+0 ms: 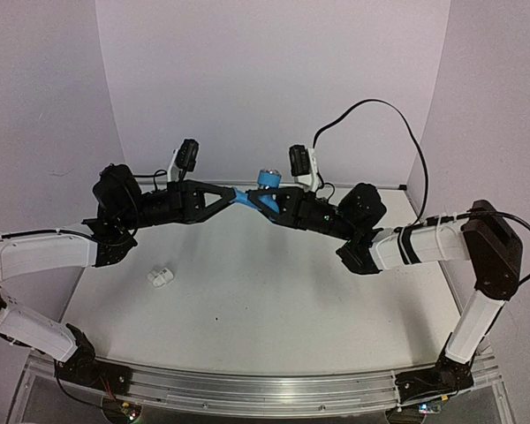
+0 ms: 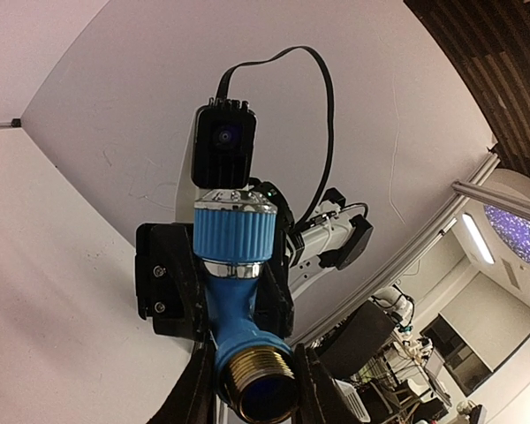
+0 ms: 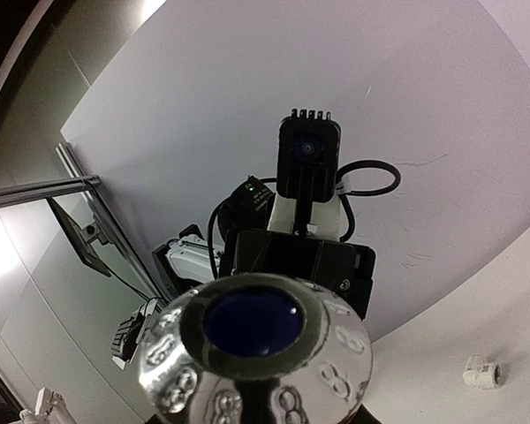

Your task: Install the water faucets

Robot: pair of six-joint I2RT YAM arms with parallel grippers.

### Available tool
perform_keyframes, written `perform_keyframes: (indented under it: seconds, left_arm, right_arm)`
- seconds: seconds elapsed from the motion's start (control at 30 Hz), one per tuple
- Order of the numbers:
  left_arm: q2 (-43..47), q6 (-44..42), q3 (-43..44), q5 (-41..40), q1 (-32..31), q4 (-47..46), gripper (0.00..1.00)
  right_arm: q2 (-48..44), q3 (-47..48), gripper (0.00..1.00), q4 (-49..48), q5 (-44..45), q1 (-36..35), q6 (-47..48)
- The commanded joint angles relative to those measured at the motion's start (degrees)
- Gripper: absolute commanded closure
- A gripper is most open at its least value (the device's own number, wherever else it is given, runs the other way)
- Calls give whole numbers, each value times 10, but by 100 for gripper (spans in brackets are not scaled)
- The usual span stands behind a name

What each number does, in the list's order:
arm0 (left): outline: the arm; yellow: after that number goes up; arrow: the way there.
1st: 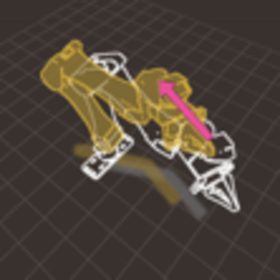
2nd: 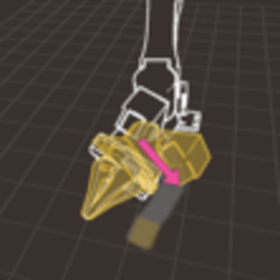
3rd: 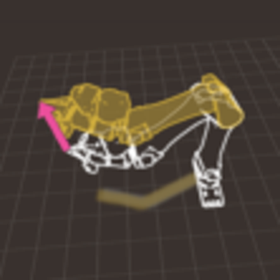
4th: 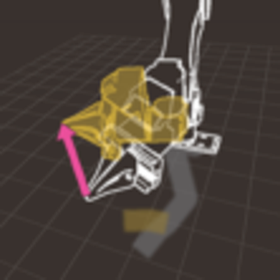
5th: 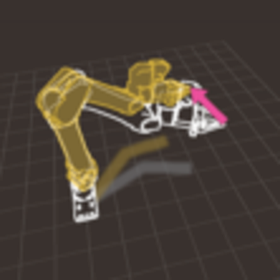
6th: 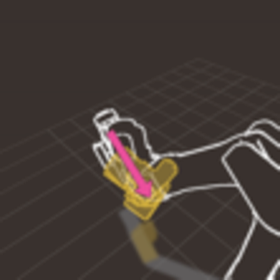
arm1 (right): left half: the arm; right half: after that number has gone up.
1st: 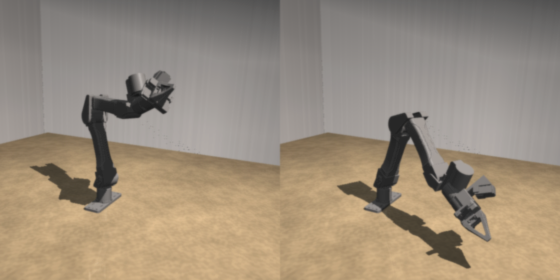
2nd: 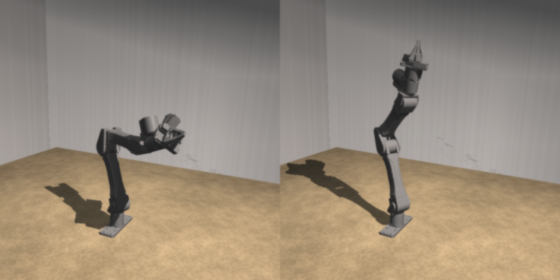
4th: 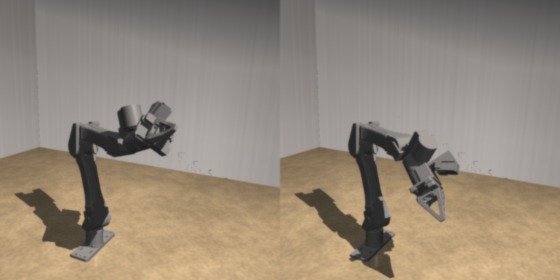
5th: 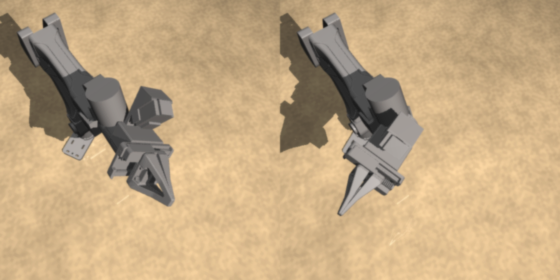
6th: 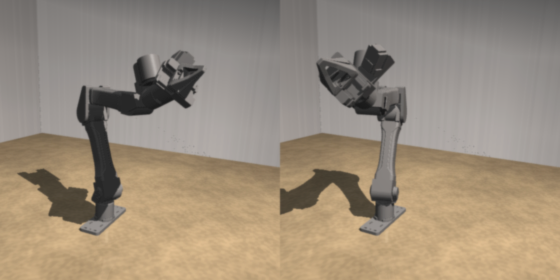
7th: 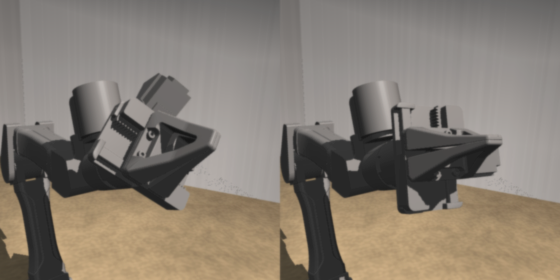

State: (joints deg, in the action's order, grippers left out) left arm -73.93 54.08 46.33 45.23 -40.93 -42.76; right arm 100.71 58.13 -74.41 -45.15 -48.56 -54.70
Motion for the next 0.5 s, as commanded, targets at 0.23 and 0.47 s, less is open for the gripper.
perform_keyframes:
  seconds: [0.23,0.47]
  left_arm:
    - [4,3,-3,-9,-3,-48,100]
    - [7,3,-9,-8,-3,-49,100]
  right_arm:
    - [30,29,70,-91,-1,-10,-38]
    - [16,10,100,-90,17,-10,-21]
